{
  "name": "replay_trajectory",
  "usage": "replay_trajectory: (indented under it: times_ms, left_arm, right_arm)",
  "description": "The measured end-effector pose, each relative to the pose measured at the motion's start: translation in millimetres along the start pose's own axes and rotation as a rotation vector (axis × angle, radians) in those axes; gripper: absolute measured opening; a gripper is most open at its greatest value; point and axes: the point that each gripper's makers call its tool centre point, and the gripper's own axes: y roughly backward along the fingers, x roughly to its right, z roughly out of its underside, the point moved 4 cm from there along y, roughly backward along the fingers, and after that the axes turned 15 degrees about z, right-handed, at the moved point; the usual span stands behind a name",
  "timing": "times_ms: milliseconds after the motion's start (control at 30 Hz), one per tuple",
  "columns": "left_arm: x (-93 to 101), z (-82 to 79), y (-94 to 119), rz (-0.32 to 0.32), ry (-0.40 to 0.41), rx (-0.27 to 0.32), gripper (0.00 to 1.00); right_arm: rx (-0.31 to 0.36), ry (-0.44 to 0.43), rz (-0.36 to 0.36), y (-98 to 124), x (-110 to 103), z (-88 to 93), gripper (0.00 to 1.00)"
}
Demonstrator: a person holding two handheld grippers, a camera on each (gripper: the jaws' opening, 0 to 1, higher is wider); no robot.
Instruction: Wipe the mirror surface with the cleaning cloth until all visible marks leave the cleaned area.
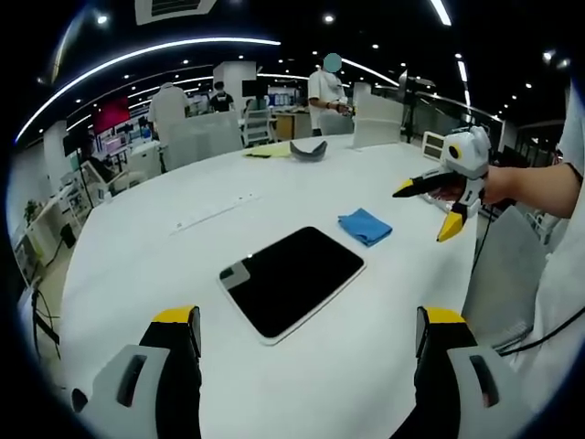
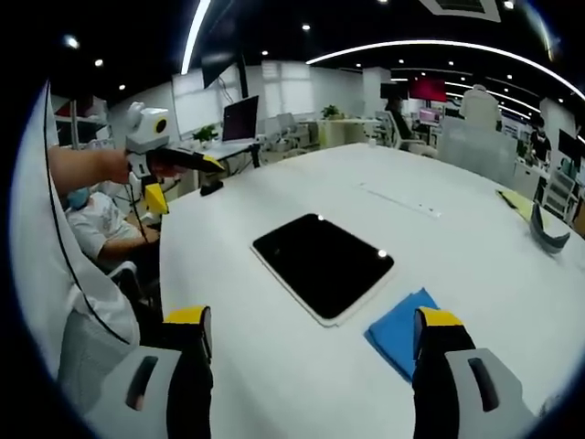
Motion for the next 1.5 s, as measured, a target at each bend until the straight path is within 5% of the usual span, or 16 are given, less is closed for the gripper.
replay_trajectory:
  times_ms: [667,833,1233,1500]
  left_arm:
    - [-1.6,0.4,1,-0.011,0.005,-0.013,0.99]
    - [-0.2,0.0,0,-0.011,0.003,-0.017,0.98]
    - [-2.9,2.5,2,-0.026,0.003,-0.026,0.98]
    - [-7.1,5.6,2,-0.036,0.015,-0.028,0.98]
  right_arm:
    - [0.043,0.083,0.058,-27,69,-34.4,0.79]
    - [0.054,0.122,0.075,-29,78,-36.1,0.63]
    - [0.064,0.132,0.070,-40,84,-36.1,0.50]
    - [0.025,0.135,0.055,-55,89,-20.1,0.48]
